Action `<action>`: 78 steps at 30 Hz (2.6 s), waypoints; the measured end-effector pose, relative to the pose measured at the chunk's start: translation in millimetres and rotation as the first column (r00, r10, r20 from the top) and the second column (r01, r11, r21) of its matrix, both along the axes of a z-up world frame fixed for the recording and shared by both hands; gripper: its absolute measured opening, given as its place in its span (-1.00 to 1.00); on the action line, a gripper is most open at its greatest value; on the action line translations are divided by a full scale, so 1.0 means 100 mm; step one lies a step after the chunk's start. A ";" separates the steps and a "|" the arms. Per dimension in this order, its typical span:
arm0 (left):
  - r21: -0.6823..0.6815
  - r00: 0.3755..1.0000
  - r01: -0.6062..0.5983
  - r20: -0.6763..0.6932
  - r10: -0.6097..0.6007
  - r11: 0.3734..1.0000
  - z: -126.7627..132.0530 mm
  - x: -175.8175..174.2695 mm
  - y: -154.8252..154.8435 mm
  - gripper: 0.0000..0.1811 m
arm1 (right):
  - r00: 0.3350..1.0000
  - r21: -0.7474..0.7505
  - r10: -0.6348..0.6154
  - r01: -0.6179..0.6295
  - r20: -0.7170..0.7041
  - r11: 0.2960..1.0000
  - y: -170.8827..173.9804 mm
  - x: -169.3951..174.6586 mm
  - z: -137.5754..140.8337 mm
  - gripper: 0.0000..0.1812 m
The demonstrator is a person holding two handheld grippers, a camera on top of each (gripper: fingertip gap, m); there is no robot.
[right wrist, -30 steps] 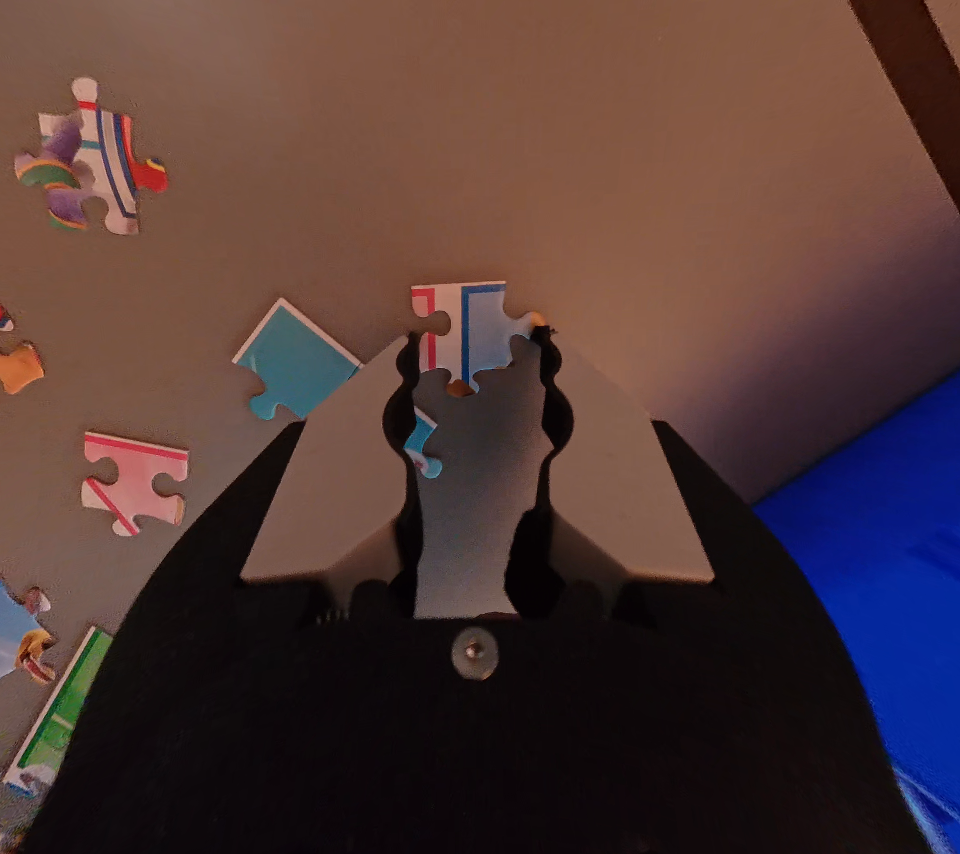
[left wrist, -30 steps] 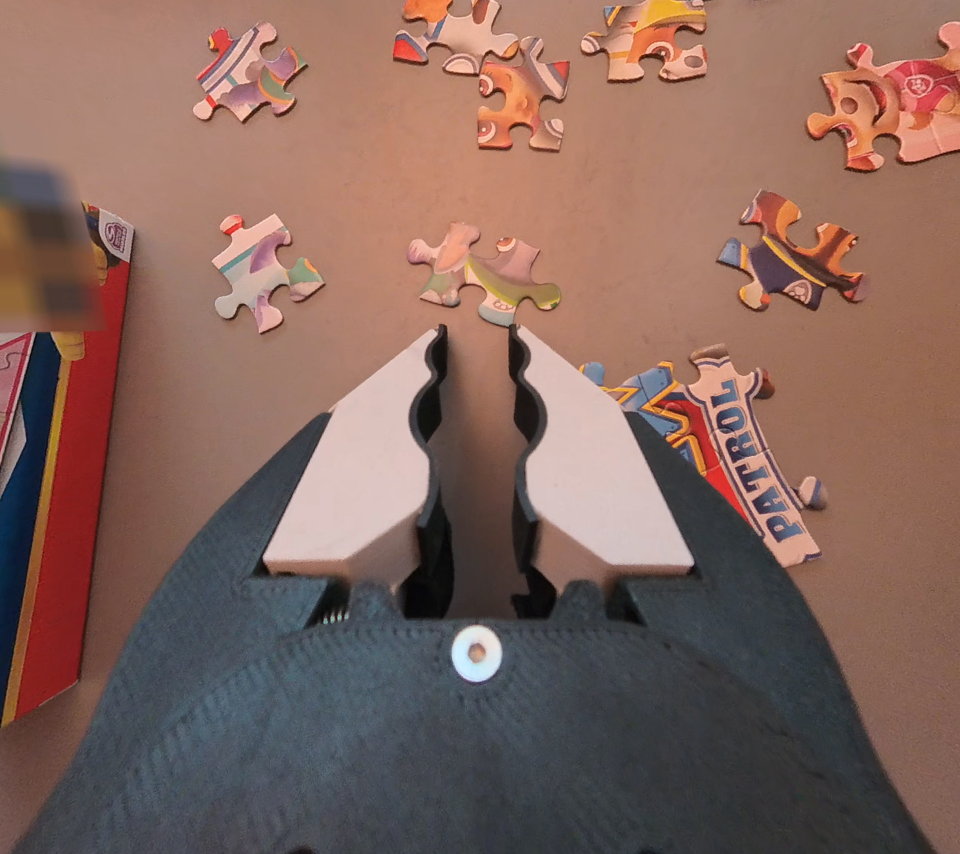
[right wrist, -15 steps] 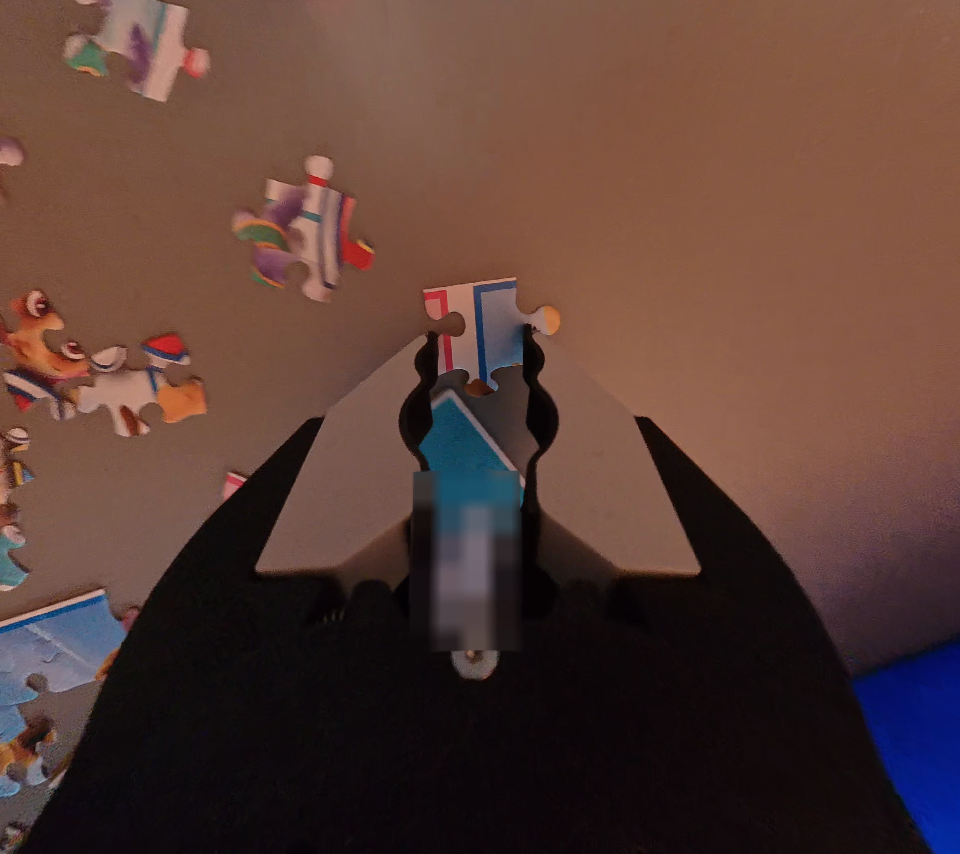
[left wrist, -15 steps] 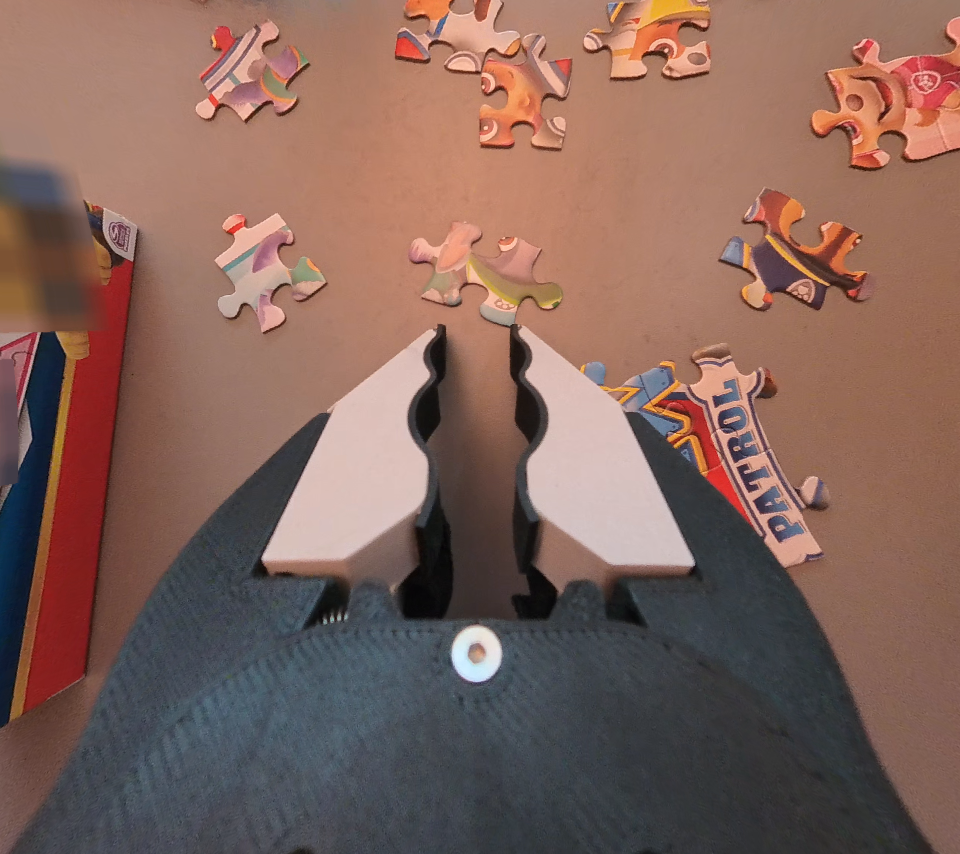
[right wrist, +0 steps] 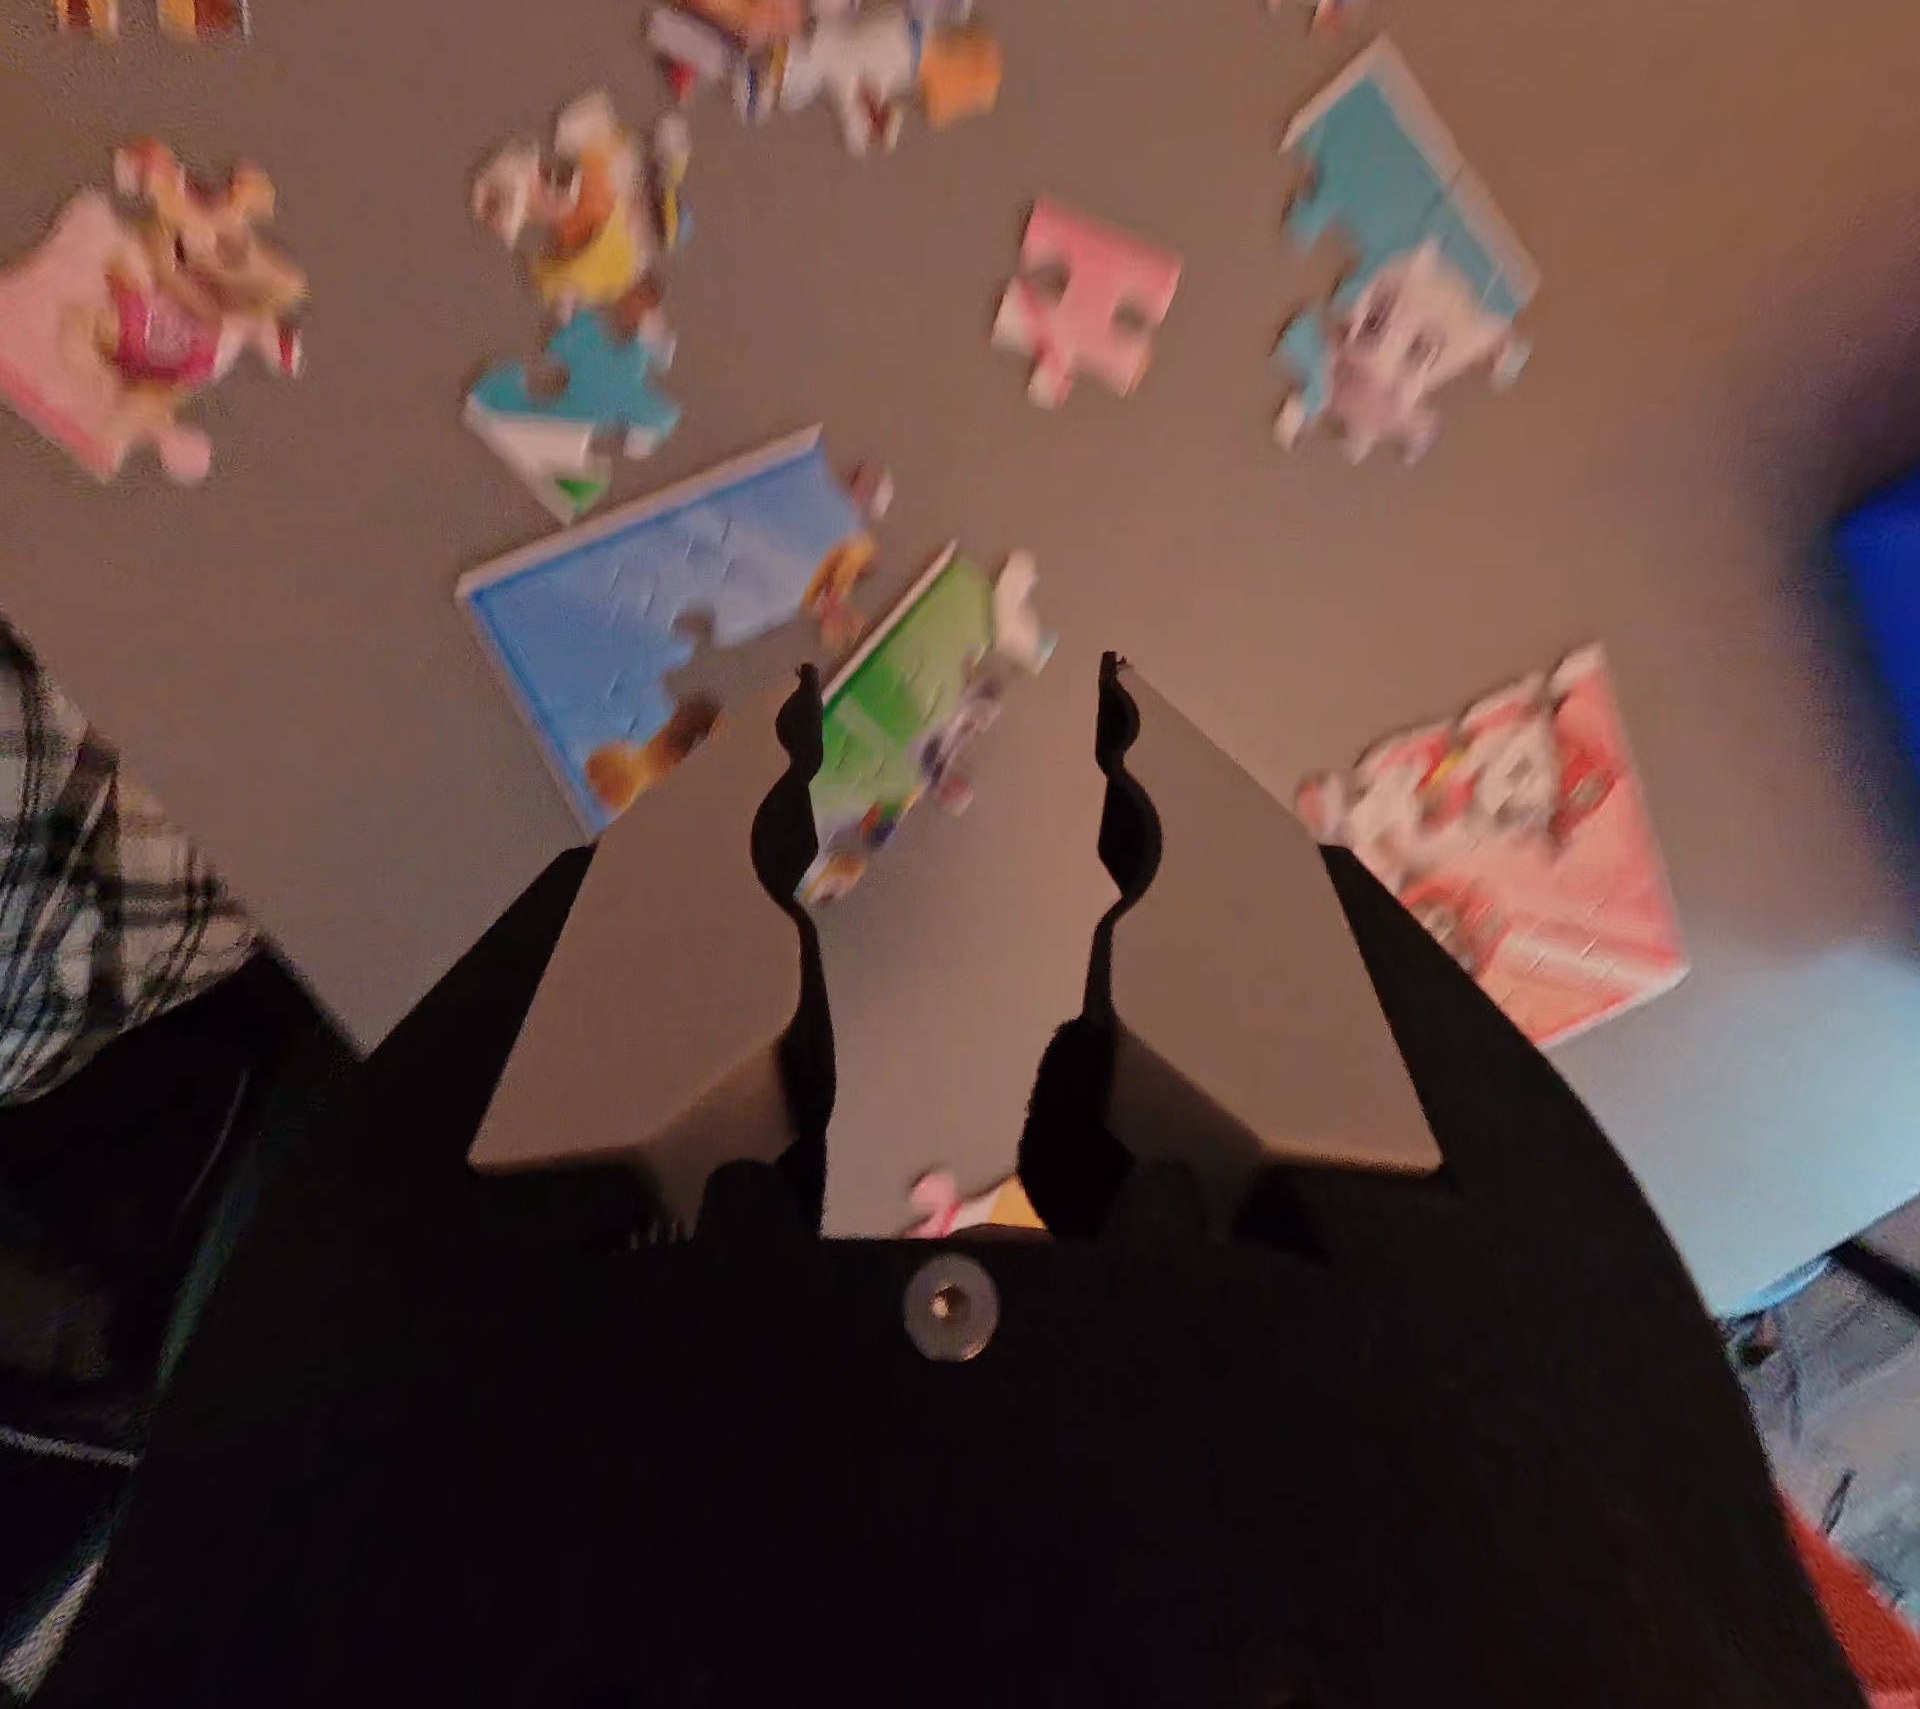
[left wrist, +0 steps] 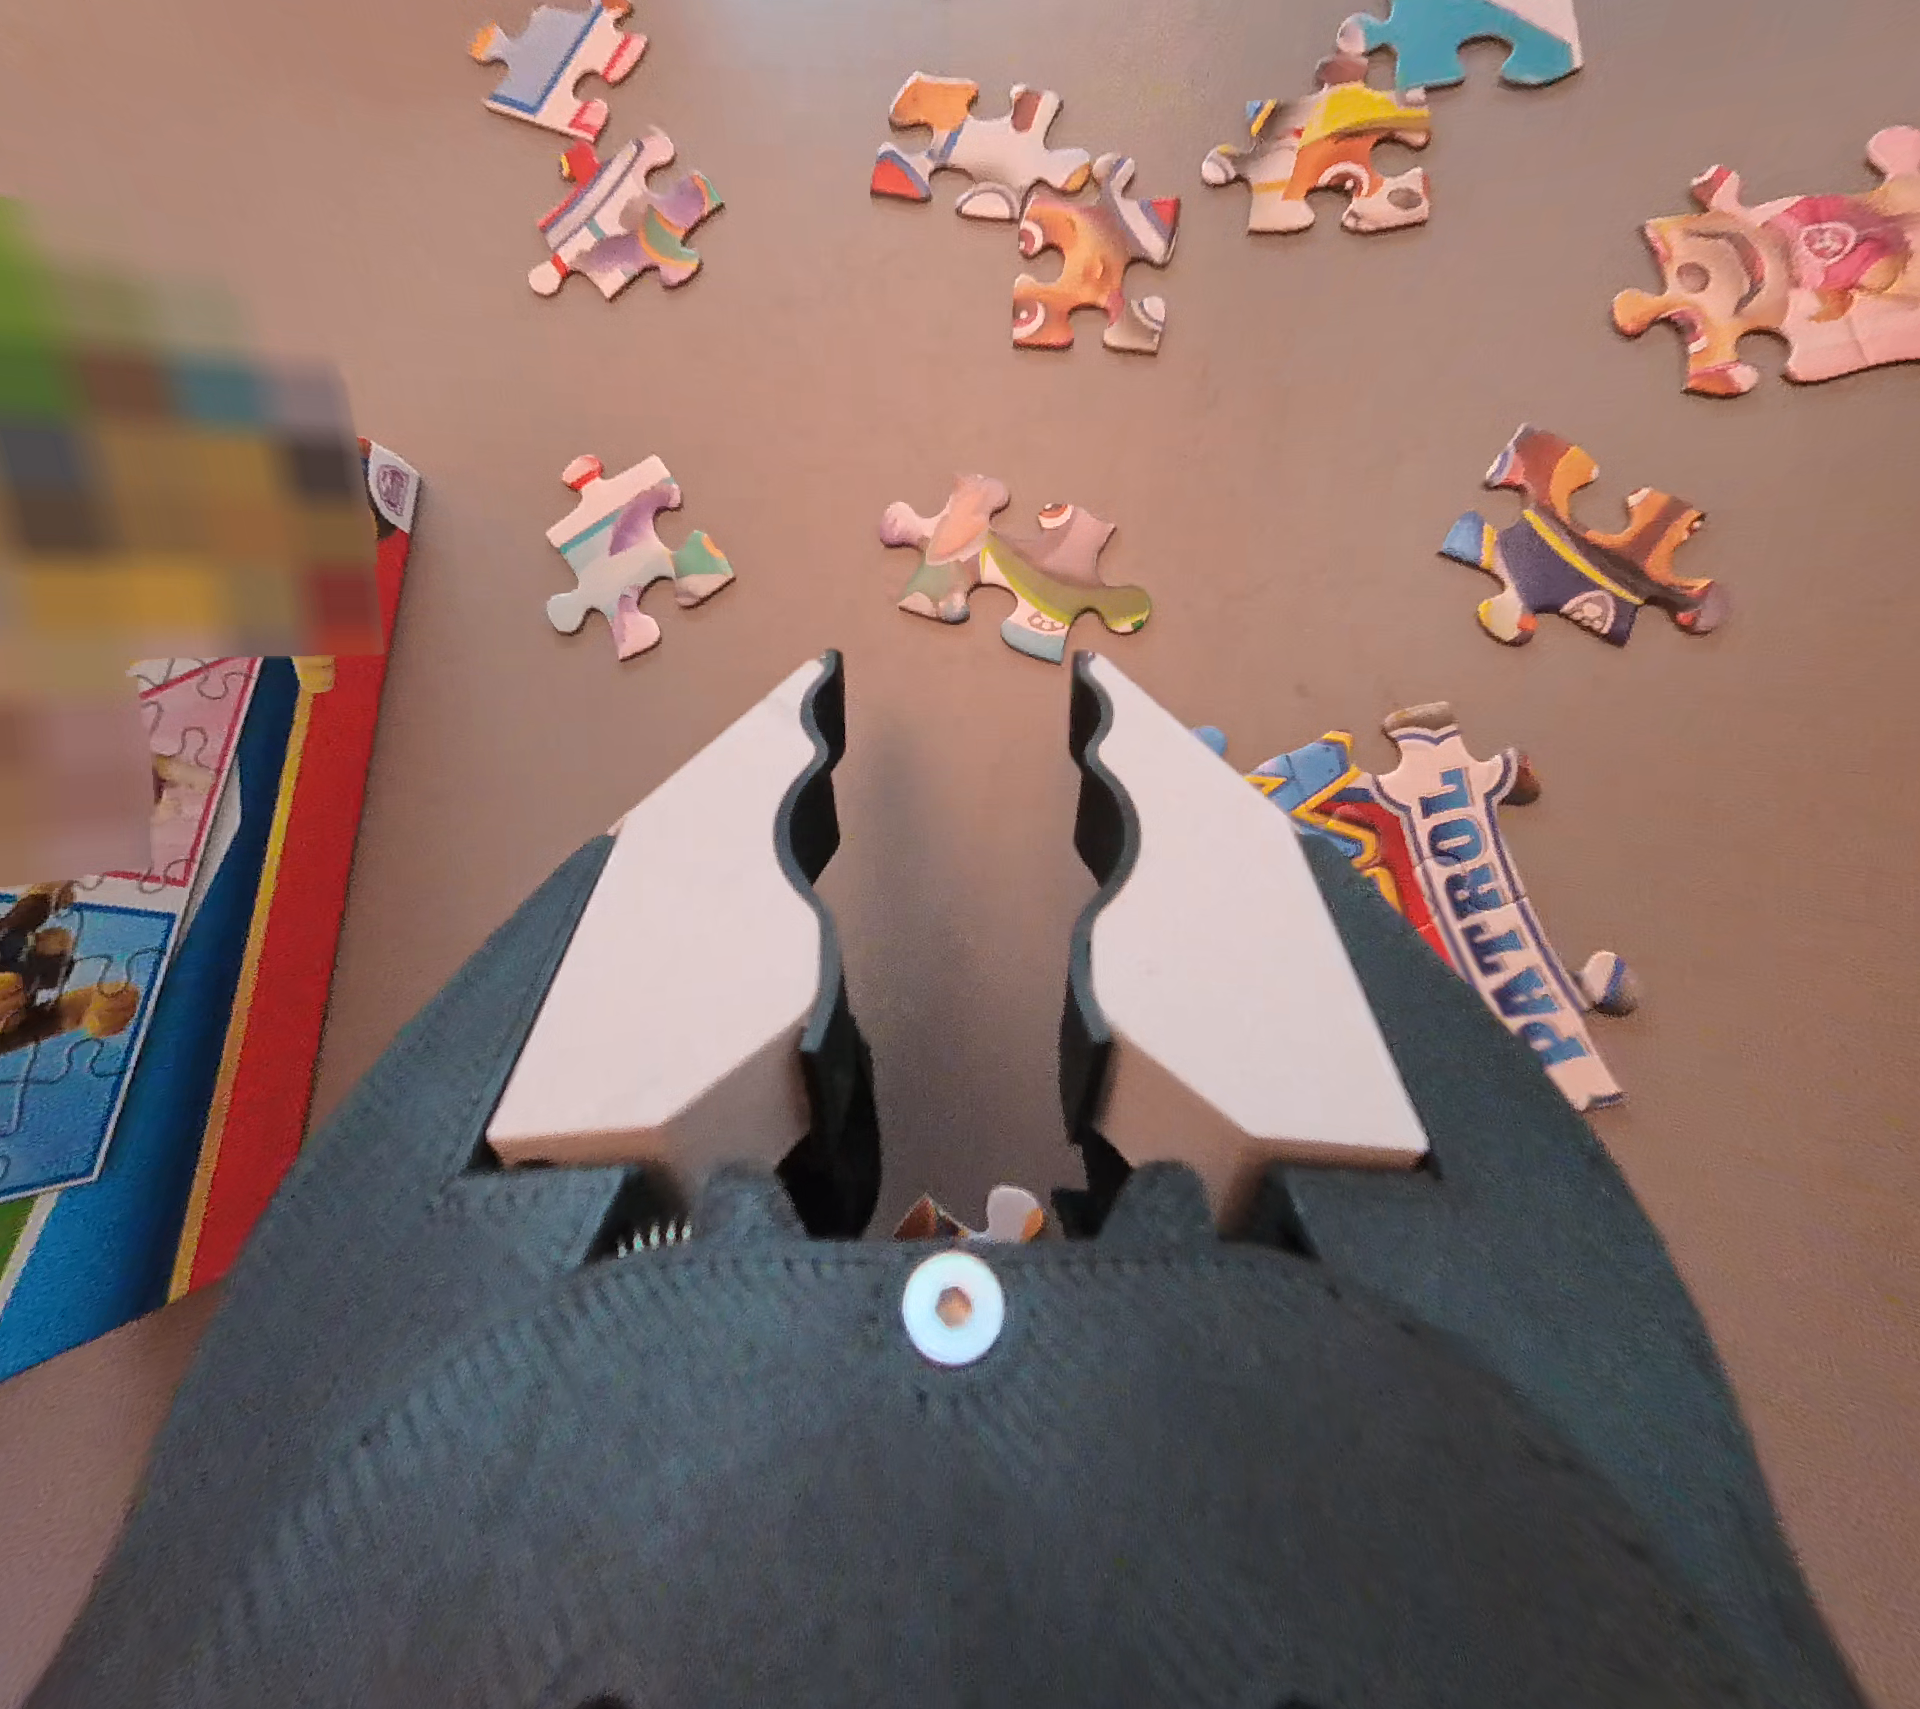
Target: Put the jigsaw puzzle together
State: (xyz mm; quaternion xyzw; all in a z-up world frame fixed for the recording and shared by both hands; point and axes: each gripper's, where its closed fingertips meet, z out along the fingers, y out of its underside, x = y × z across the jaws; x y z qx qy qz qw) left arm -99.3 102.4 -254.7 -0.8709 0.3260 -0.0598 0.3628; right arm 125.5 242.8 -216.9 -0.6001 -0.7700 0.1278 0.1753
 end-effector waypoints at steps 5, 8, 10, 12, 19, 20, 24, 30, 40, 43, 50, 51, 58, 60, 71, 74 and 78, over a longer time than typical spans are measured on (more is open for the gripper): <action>0.047 0.999 0.018 -0.053 -0.015 0.999 0.16 0.09 -0.01 -0.50 | 0.983 -0.059 -0.176 0.179 0.052 0.982 -0.23 0.85 -0.41 -0.42; 0.078 0.997 0.054 -0.053 -0.050 0.995 0.35 0.29 -0.04 -0.50 | 0.972 -0.100 -0.236 0.235 -0.001 0.967 -0.32 1.01 -0.50 -0.46; 0.108 0.996 0.085 -0.050 -0.080 0.991 0.50 0.50 -0.05 -0.50 | 0.967 -0.134 -0.250 0.242 -0.050 0.961 -0.38 1.00 -0.53 -0.49; 0.123 0.992 0.122 -0.057 -0.116 0.985 0.60 0.75 -0.06 -0.50 | 0.965 -0.134 -0.254 0.243 -0.067 0.961 -0.40 1.01 -0.60 -0.52; 0.112 0.964 0.265 -0.048 -0.261 0.958 0.57 1.83 0.01 -0.47 | 0.944 -0.175 -0.288 0.260 -0.161 0.950 -0.47 1.01 -0.61 -0.69; 0.104 0.961 0.275 -0.044 -0.272 0.956 0.52 1.94 0.05 -0.47 | 0.943 -0.175 -0.287 0.258 -0.170 0.950 -0.49 1.02 -0.61 -0.69; 0.054 0.962 0.270 -0.050 -0.267 0.961 0.26 2.14 0.22 -0.48 | 0.934 -0.138 -0.286 0.260 -0.213 0.956 -0.55 1.05 -0.60 -0.70; 0.025 0.970 0.244 -0.004 -0.244 0.969 0.09 2.27 0.30 -0.50 | 0.914 -0.124 -0.300 0.276 -0.274 0.953 -0.64 1.08 -0.59 -0.70; 0.043 0.958 0.287 0.008 -0.288 0.957 0.10 2.73 0.34 -0.49 | 0.898 0.020 -0.211 0.237 -0.387 0.971 -0.74 1.07 -0.46 -0.70; 0.037 0.955 0.276 0.102 -0.279 0.960 0.14 2.83 0.39 -0.49 | 0.888 0.083 -0.154 0.210 -0.434 0.974 -0.79 1.02 -0.35 -0.70; -0.057 0.899 0.282 0.363 -0.243 0.958 0.18 3.00 0.44 -0.51 | 0.876 0.265 0.016 0.128 -0.481 0.956 -0.92 0.84 -0.13 -0.70; -0.065 0.880 0.293 0.408 -0.242 0.954 0.21 3.02 0.43 -0.56 | 0.875 0.288 0.042 0.113 -0.483 0.951 -0.94 0.81 -0.11 -0.70; -0.060 0.831 0.308 0.503 -0.238 0.949 0.30 3.00 0.42 -1.00 | 0.848 0.409 0.174 0.054 -0.500 0.911 -0.99 0.62 0.06 -1.00; -0.049 0.834 0.287 0.504 -0.224 0.957 0.31 2.96 0.45 -1.00 | 0.846 0.368 0.148 0.060 -0.512 0.928 -0.98 0.58 0.08 -0.92; 0.037 0.771 0.302 0.579 -0.267 0.953 0.53 2.88 0.39 -1.00 | 0.705 -0.198 -0.217 0.110 -0.675 0.974 -0.91 0.53 0.31 -0.90; 0.055 0.759 0.313 0.585 -0.285 0.948 0.55 2.92 0.39 -1.00 | 0.676 -0.328 -0.269 0.043 -0.686 0.944 -0.93 0.52 0.39 -0.95; 0.083 0.748 0.307 0.596 -0.294 0.948 0.58 2.90 0.44 -1.00 | 0.671 -0.397 -0.313 0.030 -0.672 0.917 -0.87 0.52 0.41 -0.95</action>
